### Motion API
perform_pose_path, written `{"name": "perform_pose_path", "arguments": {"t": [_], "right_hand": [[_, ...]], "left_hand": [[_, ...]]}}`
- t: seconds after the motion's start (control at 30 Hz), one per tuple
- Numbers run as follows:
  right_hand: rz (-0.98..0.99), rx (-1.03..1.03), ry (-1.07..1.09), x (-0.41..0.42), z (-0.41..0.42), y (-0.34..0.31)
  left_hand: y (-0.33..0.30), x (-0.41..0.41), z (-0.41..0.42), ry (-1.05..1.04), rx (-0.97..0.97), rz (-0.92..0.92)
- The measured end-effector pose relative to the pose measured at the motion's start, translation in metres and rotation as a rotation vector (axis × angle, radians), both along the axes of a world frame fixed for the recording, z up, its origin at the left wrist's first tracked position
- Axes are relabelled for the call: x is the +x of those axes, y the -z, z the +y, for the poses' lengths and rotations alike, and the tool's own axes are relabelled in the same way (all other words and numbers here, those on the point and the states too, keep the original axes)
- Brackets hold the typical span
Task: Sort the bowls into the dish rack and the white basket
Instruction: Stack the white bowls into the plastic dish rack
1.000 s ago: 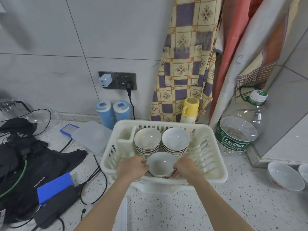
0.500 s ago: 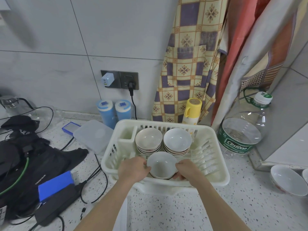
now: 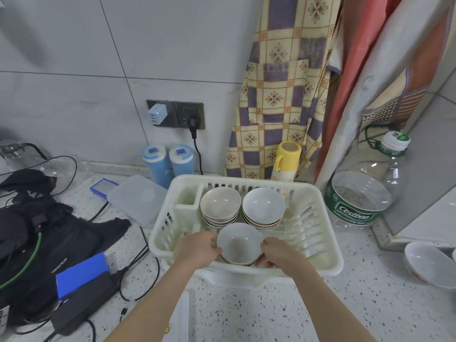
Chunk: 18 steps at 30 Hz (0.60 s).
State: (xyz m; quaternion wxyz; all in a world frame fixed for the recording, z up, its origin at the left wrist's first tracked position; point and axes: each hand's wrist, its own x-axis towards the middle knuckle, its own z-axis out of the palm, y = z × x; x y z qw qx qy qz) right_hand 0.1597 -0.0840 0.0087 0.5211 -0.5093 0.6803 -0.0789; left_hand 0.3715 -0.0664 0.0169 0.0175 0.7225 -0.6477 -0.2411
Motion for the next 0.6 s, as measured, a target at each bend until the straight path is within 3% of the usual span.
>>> {"name": "perform_pose_path", "arguments": {"t": [0.5, 0.6], "right_hand": [[0.025, -0.050, 0.030, 0.003, -0.002, 0.009], [0.168, -0.210, 0.061, 0.004, 0.005, 0.001]], "left_hand": [[-0.004, -0.003, 0.003, -0.072, 0.005, -0.007], [-0.006, -0.007, 0.008, -0.152, -0.074, -0.027]]}}
